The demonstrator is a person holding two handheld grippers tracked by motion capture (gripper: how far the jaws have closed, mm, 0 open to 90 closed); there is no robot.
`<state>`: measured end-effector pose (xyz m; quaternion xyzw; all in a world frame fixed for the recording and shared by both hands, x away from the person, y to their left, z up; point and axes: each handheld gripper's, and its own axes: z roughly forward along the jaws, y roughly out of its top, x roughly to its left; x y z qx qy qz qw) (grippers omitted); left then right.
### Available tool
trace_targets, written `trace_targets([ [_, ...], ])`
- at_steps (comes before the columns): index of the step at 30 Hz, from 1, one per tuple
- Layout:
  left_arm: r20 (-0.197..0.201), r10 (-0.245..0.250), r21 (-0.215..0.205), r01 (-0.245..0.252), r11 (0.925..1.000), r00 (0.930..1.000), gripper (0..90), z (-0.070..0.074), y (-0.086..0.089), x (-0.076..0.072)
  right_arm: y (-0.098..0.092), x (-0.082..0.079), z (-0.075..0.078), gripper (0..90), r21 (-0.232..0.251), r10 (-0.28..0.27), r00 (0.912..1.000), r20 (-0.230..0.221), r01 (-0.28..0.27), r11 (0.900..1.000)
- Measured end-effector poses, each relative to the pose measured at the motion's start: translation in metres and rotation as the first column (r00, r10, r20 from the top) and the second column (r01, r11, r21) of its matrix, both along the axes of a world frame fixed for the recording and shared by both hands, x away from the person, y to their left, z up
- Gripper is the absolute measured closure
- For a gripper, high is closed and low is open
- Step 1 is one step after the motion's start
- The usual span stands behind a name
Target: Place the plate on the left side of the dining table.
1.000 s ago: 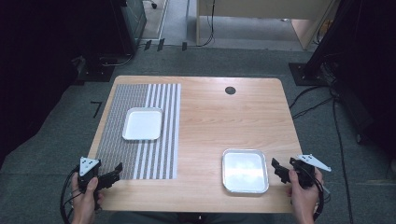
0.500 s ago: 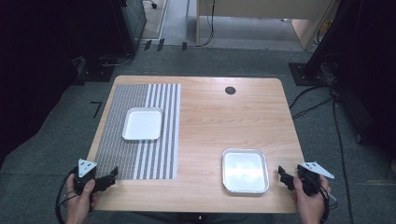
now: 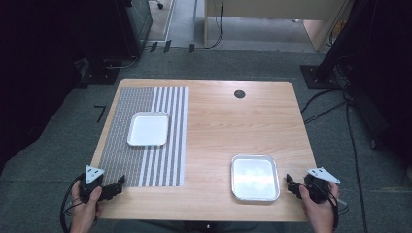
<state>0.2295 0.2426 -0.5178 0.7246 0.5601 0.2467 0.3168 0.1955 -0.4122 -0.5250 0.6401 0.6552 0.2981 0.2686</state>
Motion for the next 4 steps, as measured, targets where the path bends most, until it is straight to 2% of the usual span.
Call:
trace_targets([
  [3,-0.016,0.003,-0.018,-0.003,0.9998,0.9999,13.7,0.005,0.0011,0.0,0.0,0.0001,0.0,15.4,-0.001,0.002,1.0,0.0,-0.002,1.0],
  [4,-0.004,0.001,-0.022,-0.001,0.9998,1.0,13.8,0.0089,0.0007,0.0003,0.0,0.0002,-0.0001,15.3,-0.001,0.001,1.0,0.0,-0.001,1.0],
])
